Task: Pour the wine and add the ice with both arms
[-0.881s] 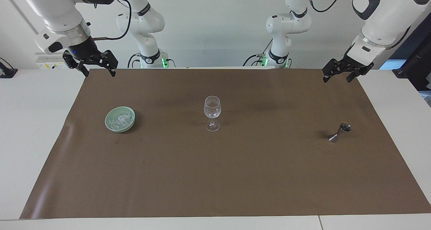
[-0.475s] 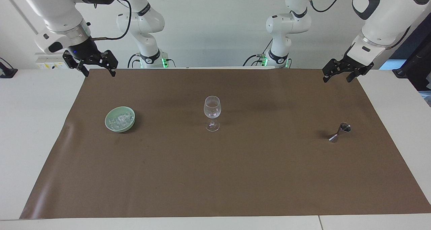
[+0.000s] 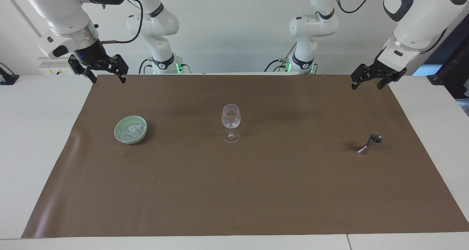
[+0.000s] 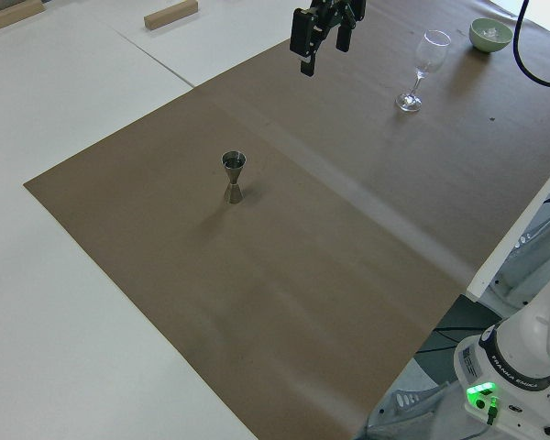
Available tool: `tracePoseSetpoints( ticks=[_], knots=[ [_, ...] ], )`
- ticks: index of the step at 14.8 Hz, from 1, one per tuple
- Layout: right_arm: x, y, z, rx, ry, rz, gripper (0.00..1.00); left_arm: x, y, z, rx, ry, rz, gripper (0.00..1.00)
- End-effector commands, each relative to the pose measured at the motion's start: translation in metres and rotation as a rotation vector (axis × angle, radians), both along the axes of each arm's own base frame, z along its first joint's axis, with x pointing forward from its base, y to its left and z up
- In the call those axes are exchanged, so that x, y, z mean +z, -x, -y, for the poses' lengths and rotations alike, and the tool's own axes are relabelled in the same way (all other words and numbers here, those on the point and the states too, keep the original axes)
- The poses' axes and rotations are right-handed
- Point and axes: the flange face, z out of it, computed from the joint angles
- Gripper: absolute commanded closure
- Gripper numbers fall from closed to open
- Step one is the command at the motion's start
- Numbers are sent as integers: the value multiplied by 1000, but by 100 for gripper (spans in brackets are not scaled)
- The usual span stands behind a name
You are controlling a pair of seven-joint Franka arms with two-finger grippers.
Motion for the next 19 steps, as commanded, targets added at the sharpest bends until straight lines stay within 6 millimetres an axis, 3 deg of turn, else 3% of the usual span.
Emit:
tracePoseSetpoints(
  ticks=[1,9,14,16,19],
  knots=[
    [2,7,3,-1,-18,2,0,2,5,-3,9,-16,16,0],
    [2,7,3,-1,-18,2,0,-1,10,-2,5,-20,-17,0],
    [1,6,3,-1,-18,1,0,-1,4,-31,60,-9,17,0],
    [1,6,3,1,-18,1,0,-9,1,-54,110,11,49,0],
    [1,6,3,-1,-18,1,0,-11,-4,-58,121,21,79,0]
  ],
)
